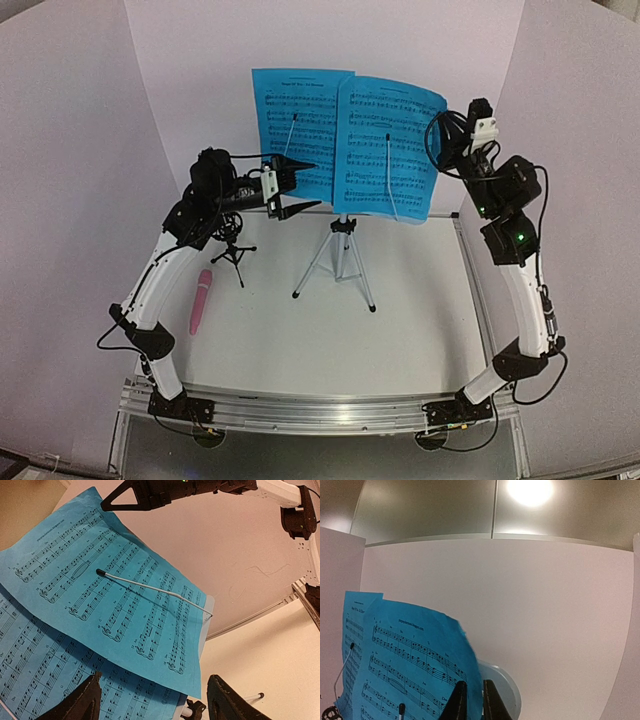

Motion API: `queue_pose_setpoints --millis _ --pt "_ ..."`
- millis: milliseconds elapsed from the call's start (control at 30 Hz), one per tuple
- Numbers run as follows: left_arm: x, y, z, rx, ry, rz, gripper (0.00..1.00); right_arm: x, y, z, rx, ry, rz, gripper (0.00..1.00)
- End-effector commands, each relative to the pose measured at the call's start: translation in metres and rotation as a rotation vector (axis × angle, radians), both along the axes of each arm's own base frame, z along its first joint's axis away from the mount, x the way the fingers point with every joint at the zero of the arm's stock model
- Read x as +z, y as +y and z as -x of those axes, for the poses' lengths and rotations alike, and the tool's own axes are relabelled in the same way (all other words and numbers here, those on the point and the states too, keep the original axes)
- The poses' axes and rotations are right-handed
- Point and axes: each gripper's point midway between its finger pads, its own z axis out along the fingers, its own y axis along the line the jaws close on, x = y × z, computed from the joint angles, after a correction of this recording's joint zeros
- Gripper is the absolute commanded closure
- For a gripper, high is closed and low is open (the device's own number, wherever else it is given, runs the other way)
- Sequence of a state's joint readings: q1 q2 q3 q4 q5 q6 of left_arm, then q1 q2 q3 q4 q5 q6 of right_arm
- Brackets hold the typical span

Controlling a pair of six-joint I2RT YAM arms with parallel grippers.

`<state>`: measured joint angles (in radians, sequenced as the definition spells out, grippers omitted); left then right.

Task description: Set up the instrument practice props

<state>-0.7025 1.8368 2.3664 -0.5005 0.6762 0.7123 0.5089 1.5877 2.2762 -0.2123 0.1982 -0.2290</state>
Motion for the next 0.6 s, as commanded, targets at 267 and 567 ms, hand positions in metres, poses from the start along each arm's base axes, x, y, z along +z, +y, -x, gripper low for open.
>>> queue_pose_setpoints --millis 267,567 --pt "0.020 0.015 0.017 0.014 -0.060 0.018 0.28 0.012 -0.008 0.008 0.008 -0.025 -0.047 1.00" --pt "0.017 0.014 0.013 0.031 -0.066 0.009 0.27 0.017 -0.022 0.019 -0.035 -0.043 -0.069 1.00"
